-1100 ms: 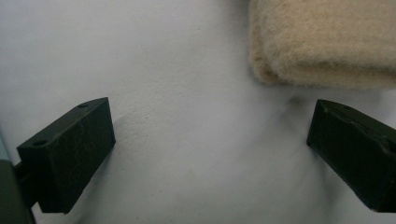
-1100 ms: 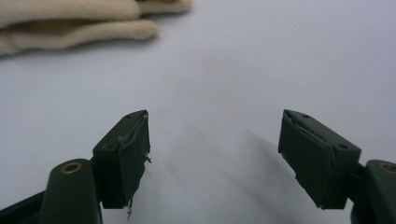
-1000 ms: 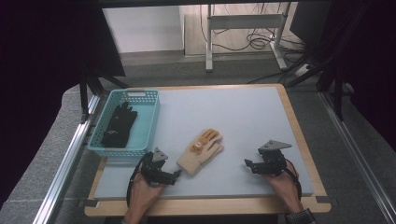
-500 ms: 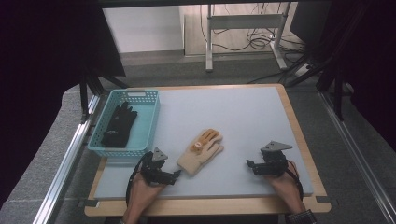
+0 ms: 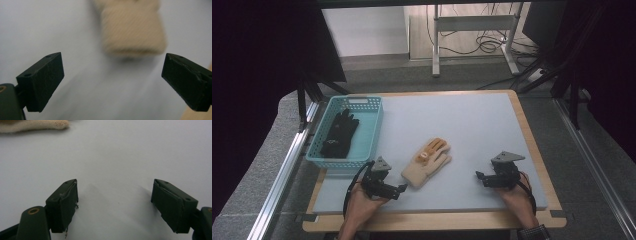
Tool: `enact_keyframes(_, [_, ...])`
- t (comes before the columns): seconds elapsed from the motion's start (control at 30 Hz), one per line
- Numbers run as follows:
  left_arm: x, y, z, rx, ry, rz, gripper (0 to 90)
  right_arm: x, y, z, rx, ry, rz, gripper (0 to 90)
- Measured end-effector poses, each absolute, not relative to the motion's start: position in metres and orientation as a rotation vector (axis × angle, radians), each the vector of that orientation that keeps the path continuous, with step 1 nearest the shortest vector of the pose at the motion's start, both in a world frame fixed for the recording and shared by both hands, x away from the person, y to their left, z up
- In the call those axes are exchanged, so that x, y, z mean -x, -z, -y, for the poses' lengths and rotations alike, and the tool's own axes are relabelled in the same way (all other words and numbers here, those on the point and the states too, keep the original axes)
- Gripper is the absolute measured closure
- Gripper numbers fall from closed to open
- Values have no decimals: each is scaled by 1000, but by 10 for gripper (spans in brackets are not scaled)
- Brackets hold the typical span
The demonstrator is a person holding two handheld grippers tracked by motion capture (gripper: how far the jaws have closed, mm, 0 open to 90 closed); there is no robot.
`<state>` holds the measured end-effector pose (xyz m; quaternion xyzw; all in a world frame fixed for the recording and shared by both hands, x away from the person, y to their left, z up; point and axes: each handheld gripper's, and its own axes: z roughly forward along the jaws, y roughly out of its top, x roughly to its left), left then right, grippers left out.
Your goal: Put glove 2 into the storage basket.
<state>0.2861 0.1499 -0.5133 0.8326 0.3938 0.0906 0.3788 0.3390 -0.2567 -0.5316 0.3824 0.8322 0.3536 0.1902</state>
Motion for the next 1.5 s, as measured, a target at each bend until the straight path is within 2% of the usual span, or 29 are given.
enact_keyframes(0.33, [-326,493,-99,-2217,-250,-978,32,-339,532,257,-1075,-995,-2339,210])
enact_keyframes(0.53, [-356,503,-80,-2283,-195,-1039,15,-339,532,257,-1074,-994,-2339,210])
enact_keyframes(0.8, [-373,516,-57,-2322,-110,-1034,13,-339,532,257,-1075,-994,-2338,210])
enact_keyframes(0.97, [-374,524,-42,-2378,-124,-1013,17,-339,532,257,-1075,-995,-2338,210])
enact_keyframes(1.07, [-370,526,-34,-2434,-208,-989,18,-339,532,257,-1075,-995,-2338,210])
enact_keyframes(1.13, [-369,525,-34,-2440,-217,-986,31,-339,532,257,-1074,-995,-2338,210])
enact_keyframes(1.4, [-376,518,-49,-2403,-220,-1017,333,-339,532,257,-1073,-993,-2338,210])
enact_keyframes(1.5, [-379,517,-51,-2399,-222,-1018,418,-339,532,257,-1074,-993,-2337,210])
